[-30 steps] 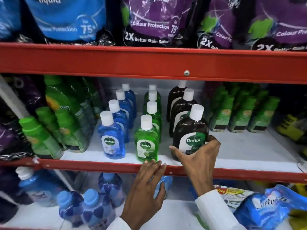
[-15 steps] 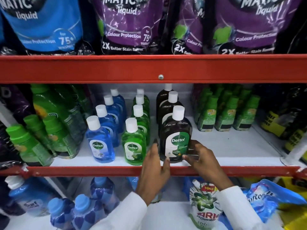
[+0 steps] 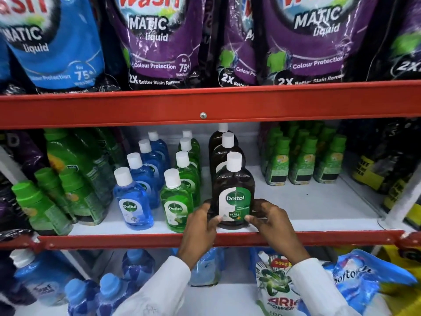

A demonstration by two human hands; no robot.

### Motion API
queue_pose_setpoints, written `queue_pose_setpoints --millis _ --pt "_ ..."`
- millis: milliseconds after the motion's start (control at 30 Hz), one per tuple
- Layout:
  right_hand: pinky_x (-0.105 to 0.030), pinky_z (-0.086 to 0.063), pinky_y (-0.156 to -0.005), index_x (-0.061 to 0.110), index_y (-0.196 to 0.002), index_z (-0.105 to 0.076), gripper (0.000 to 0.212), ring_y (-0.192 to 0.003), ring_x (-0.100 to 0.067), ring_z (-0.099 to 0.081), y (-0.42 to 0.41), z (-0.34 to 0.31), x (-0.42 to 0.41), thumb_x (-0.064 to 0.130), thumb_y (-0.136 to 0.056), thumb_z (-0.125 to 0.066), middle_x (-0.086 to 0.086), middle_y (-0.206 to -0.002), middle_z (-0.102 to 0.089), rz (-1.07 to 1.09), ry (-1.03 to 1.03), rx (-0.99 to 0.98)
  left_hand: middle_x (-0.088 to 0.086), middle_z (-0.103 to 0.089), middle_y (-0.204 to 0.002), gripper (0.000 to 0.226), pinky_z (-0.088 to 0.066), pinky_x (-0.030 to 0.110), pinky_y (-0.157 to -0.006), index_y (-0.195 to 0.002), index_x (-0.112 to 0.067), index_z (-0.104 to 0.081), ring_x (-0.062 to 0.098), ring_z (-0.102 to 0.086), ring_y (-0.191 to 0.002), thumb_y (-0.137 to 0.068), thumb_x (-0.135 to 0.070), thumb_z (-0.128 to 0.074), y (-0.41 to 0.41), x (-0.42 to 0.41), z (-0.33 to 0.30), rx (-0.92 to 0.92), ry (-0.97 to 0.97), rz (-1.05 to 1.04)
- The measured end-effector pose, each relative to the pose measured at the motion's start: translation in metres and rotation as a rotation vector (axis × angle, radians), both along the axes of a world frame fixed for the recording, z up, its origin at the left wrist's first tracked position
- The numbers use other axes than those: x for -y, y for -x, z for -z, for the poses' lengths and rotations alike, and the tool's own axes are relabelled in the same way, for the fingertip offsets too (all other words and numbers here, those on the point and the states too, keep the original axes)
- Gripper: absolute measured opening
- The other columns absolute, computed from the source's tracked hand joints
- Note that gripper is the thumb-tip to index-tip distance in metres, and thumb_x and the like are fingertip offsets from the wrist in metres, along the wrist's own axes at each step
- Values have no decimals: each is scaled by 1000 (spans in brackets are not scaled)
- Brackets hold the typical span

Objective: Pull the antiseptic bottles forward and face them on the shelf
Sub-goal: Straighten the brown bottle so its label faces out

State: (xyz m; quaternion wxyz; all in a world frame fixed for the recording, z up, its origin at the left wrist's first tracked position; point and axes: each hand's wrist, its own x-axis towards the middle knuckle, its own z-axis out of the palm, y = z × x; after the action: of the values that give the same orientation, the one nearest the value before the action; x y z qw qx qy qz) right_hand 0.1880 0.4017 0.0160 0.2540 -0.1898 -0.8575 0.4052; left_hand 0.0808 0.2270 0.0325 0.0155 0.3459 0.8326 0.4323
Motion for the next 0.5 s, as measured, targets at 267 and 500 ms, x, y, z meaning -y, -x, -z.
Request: queue_pose_setpoints --millis 267,500 --pt "-7 -54 -73 25 -106 -68 37 -82 6 -73 -9 -9 15 7 -77 -83 5 -100 -76 93 221 -103 -5 -67 -124 37 -51 25 -96 -125 -19 -58 10 -65 -106 -89 -23 -67 -9 10 2 -34 -60 -13" --pt "-33 -59 -74 17 -98 -68 35 -78 -14 -71 -22 -15 91 -8 -77 -77 0 -92 -74 291 8 -609 -10 -69 -86 14 -44 10 -82 -82 -21 -69 2 -64 -88 -76 -16 -57 -43 85 -8 -257 -484 -266"
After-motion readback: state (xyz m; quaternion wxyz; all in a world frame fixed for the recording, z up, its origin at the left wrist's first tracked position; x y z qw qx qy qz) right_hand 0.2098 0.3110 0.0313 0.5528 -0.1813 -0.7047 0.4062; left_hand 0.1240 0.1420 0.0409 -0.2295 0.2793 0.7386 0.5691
